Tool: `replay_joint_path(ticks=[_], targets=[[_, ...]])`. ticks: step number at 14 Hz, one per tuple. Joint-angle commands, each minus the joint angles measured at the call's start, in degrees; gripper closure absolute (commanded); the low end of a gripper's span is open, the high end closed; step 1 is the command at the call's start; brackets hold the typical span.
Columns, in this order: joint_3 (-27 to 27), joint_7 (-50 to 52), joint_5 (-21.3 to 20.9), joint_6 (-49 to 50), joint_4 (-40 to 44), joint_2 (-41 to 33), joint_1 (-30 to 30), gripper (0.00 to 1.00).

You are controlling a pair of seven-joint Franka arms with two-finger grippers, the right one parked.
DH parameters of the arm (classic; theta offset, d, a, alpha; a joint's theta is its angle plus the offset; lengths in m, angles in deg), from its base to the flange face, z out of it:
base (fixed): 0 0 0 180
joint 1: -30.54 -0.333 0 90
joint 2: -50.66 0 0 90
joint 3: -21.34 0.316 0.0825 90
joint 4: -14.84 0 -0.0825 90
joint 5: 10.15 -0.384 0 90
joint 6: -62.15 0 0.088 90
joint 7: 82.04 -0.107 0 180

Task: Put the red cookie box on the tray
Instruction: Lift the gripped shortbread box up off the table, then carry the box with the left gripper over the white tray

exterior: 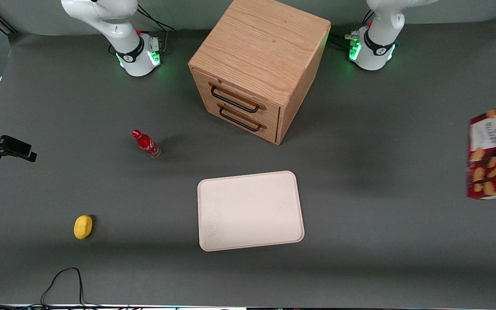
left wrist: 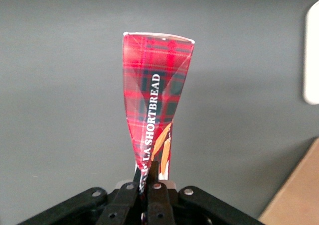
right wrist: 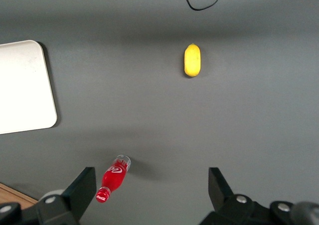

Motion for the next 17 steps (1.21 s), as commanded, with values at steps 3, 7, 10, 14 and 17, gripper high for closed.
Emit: replay_joint_path(ticks=[3,7,10,14,17], targets=[[0.0,25.9,1.1,-2.2,3.6,3.7,15.5,1.0],[-7.4,36.0,1.2,-3.9,7.0,7.0,20.8,1.0],[-12.6,43.0,1.2,-5.9,8.8,8.5,21.5,1.0],[-12.4,43.9,1.0,-10.5,8.7,12.8,22.1,1.0],[-12.3,43.8,0.7,-14.9,8.4,17.4,21.8,1.0]])
